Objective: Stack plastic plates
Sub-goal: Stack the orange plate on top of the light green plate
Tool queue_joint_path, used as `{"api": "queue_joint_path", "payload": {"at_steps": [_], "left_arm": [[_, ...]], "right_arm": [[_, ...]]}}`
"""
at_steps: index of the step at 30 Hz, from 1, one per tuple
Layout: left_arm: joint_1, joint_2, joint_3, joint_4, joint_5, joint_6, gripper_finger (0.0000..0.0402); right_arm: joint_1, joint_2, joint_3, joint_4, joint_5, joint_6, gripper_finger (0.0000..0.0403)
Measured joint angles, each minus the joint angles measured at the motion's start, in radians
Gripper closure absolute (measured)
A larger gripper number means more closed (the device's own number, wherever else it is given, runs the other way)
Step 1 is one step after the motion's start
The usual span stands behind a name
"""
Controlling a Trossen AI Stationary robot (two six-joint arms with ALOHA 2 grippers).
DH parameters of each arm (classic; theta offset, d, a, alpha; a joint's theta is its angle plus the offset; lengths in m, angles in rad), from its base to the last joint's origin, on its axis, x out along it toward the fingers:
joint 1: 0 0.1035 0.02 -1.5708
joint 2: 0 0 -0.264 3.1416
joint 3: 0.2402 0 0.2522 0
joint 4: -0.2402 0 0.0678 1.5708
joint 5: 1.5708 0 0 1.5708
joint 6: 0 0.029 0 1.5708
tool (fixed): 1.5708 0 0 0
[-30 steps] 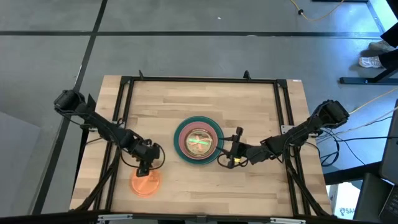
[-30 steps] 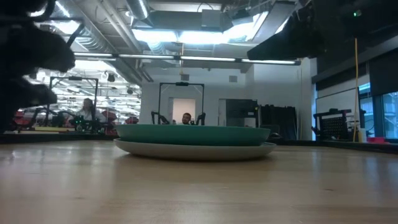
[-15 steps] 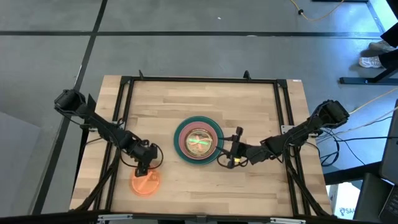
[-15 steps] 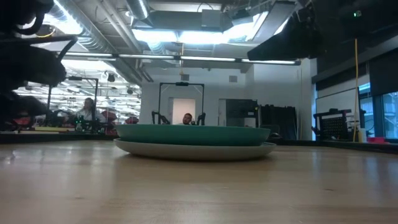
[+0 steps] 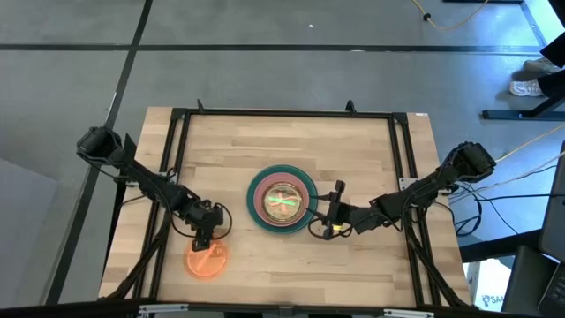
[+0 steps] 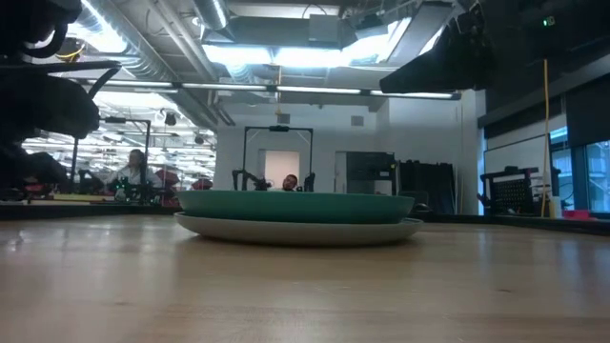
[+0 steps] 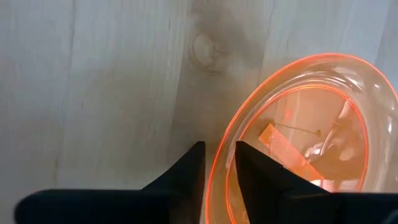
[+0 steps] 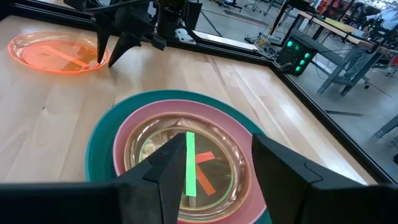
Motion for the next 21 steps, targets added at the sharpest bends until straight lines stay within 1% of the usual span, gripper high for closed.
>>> {"api": "queue_joint_path", "payload": {"at_steps": [9,15,21], "left_arm": [[0.0,0.002,-0.001,0.014,-0.026,0.03,0.0394],[0.003,0.002,0.001,0.06,-0.038,0.074,0.0396],[0.04,0.003,0.074,0.059,-0.095,0.178,0.0397]], "right_arm": [[0.0,0.0,0.0,0.0,0.0,0.0,0.0226],[0.0,0.0,0.0,0.0,0.0,-0.001,0.0226],[0.0,0.0,0.0,0.0,0.0,-0.001,0.0226]]}}
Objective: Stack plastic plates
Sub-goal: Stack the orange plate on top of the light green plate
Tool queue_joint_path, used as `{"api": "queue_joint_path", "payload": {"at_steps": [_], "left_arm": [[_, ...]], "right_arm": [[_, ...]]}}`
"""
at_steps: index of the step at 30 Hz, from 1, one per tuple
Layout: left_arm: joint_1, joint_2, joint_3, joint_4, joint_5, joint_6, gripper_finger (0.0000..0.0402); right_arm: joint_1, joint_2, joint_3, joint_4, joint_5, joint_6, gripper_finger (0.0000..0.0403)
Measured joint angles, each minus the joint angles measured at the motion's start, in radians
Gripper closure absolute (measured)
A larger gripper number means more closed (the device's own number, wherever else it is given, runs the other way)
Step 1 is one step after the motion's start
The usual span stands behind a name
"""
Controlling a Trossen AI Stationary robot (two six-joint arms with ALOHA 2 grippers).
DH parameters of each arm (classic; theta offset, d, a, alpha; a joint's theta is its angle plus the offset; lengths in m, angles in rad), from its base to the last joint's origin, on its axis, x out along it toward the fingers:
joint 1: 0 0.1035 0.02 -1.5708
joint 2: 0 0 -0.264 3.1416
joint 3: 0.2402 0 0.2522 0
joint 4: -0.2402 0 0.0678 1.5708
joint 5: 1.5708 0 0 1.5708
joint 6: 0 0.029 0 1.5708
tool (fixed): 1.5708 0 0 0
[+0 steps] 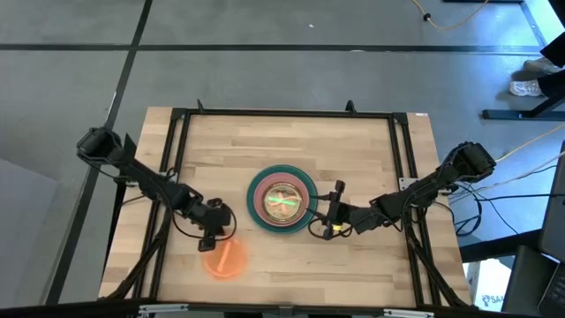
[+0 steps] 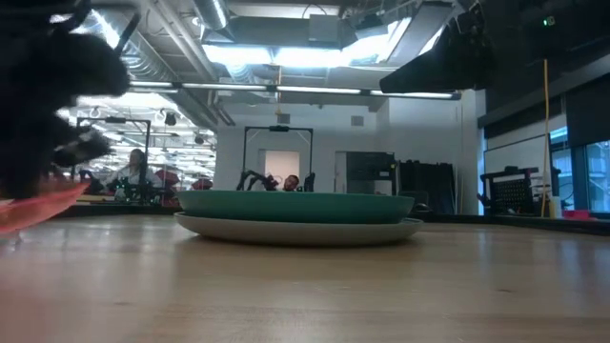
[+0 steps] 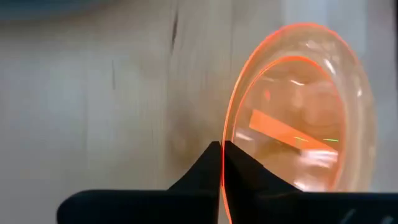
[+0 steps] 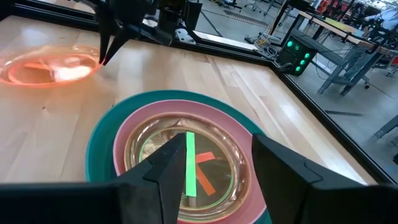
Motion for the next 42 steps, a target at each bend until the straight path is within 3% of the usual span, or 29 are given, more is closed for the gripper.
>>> {"api": "queue_joint_path", "payload": {"at_steps": [9,18,23,32,42], "left_arm": [[0.068,0.0,0.13,0.001,-0.097,0.197,0.0398],[0.141,0.0,0.168,0.183,-0.379,0.376,0.0396],[0.189,0.0,0.168,0.306,-0.484,0.428,0.0396],[0.29,0.02,0.169,0.407,-0.496,0.414,0.0396],[0.33,0.168,0.169,0.437,-0.473,0.398,0.0395]], "right_arm": [[0.0,0.0,0.0,-0.002,0.0,0.0,0.0226],[0.0,0.0,0.0,-0.006,0.0,0.0,0.0226],[0.0,0.0,0.0,-0.007,0.0,0.0,0.0226],[0.0,0.0,0.0,-0.015,0.0,0.0,0.0226],[0.0,0.0,0.0,-0.027,0.0,0.0,0.0226]]}}
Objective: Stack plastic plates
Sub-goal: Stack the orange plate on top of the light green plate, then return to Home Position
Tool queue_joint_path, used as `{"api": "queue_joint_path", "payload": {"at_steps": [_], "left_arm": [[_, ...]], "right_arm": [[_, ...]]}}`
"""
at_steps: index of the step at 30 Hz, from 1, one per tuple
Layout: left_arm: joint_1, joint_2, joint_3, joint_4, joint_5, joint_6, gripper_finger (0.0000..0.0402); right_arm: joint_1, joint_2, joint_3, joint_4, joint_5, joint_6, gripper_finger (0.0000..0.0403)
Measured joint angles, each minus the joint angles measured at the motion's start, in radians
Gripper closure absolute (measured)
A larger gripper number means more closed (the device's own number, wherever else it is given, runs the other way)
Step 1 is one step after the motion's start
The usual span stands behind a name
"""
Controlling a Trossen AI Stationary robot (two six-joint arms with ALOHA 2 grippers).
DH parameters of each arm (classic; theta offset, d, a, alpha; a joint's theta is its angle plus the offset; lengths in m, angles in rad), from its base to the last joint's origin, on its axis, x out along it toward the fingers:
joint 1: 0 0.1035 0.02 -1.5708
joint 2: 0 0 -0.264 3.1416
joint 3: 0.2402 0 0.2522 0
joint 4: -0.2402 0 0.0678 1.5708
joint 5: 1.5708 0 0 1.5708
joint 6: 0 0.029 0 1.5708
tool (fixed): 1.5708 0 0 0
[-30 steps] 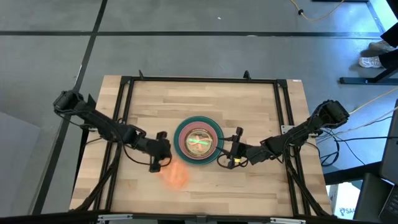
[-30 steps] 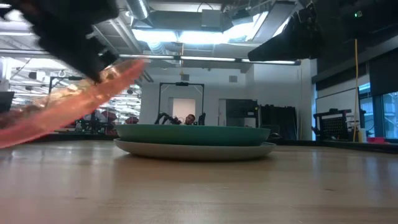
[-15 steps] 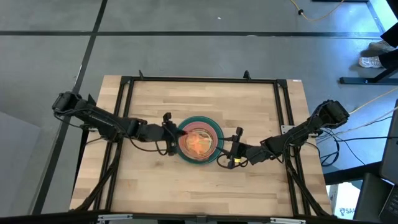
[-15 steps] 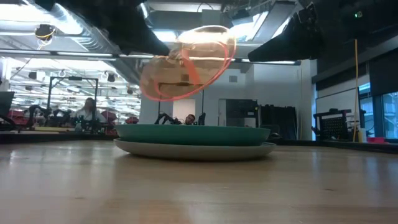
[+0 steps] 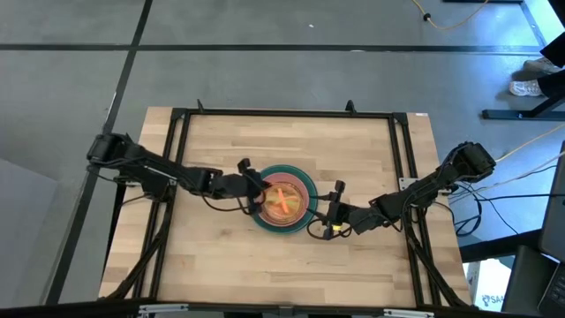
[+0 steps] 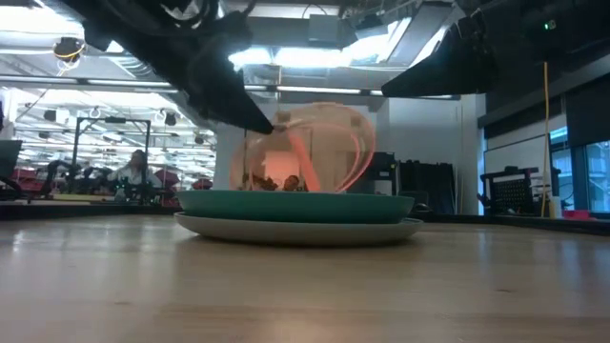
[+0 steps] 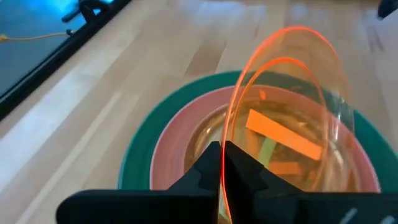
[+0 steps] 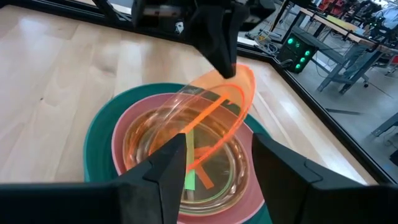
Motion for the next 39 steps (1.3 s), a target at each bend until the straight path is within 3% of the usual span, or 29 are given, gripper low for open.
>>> {"api": "queue_joint_path", "payload": {"at_steps": [10,21,26,33,39], "left_arm": [[0.011,0.048,0.0,0.023,0.021,-0.024,0.0388],[0.017,0.039,-0.001,0.019,0.037,-0.026,0.0291],[0.01,-0.025,-0.001,-0.007,0.036,0.001,0.027],[-0.041,-0.141,-0.001,-0.154,-0.096,0.03,0.0275],[-0.101,-0.189,-0.07,-0.053,0.091,0.178,0.0293]], "right_arm": [[0.0,0.0,0.0,0.0,0.0,0.0,0.0226],[0.0,0.0,0.0,-0.002,0.0,0.0,0.0226],[0.0,0.0,0.0,-0.004,0.0,0.0,0.0226],[0.0,0.0,0.0,-0.02,0.0,0.029,0.0226],[0.0,-0.002,0.0,0.002,0.0,0.034,0.0226]]}}
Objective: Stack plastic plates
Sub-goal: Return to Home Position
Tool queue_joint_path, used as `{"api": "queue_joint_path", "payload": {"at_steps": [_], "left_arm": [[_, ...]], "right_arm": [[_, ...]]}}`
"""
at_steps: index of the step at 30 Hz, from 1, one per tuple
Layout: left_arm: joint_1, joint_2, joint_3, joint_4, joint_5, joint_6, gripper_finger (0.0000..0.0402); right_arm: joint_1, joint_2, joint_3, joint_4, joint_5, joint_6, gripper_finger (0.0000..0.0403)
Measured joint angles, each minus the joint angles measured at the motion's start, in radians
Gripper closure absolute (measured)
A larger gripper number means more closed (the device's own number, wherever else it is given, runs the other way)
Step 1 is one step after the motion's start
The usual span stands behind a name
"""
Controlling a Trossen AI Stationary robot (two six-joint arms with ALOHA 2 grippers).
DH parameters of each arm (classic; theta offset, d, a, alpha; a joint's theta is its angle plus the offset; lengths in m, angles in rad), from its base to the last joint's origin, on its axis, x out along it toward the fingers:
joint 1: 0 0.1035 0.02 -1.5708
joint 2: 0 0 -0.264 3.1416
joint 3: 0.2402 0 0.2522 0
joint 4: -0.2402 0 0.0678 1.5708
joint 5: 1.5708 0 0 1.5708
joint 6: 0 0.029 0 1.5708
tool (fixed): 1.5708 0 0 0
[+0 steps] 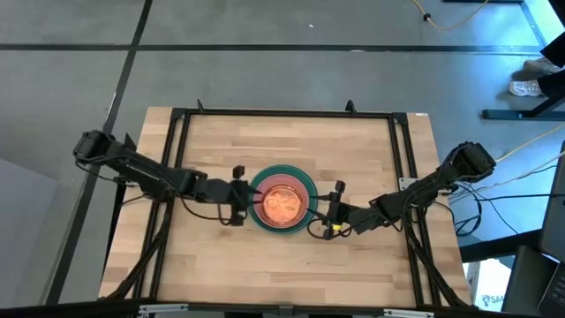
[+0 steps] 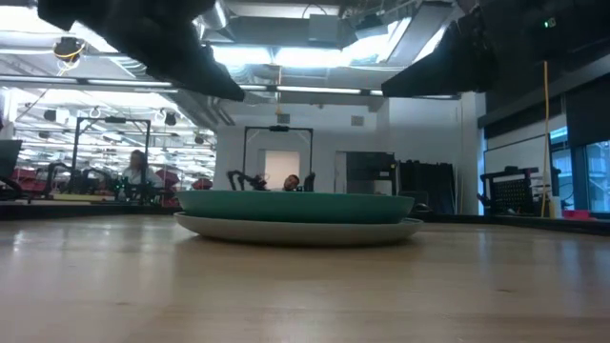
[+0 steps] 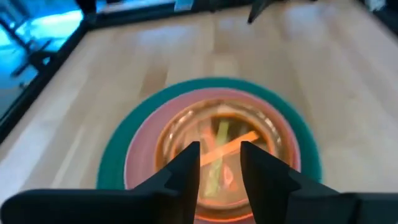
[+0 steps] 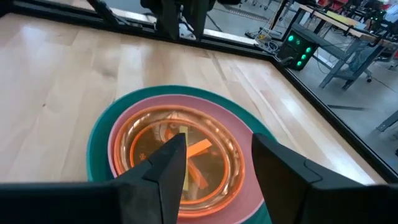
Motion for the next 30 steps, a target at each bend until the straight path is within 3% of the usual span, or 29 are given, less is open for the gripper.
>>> {"api": "queue_joint_path", "payload": {"at_steps": [6,12,17,24,30], "left_arm": [[0.005,-0.121,-0.137,0.177,0.059,0.044,0.0313],[0.027,-0.294,-0.305,0.308,0.048,0.053,0.0328],[0.044,-0.393,-0.39,0.324,0.007,0.038,0.0332],[0.049,-0.41,-0.431,0.32,-0.072,0.063,0.033],[0.076,-0.458,-0.453,0.318,0.061,0.101,0.0347]], "right_arm": [[0.0,-0.055,0.0,-0.034,-0.008,-0.001,0.0226],[0.0,-0.15,-0.033,-0.067,-0.104,0.004,0.0226],[-0.001,-0.255,-0.157,0.004,-0.105,0.004,0.0226],[-0.048,-0.474,-0.388,0.154,-0.154,0.039,0.0228],[-0.131,-0.637,-0.557,0.242,-0.331,0.088,0.0281]]}}
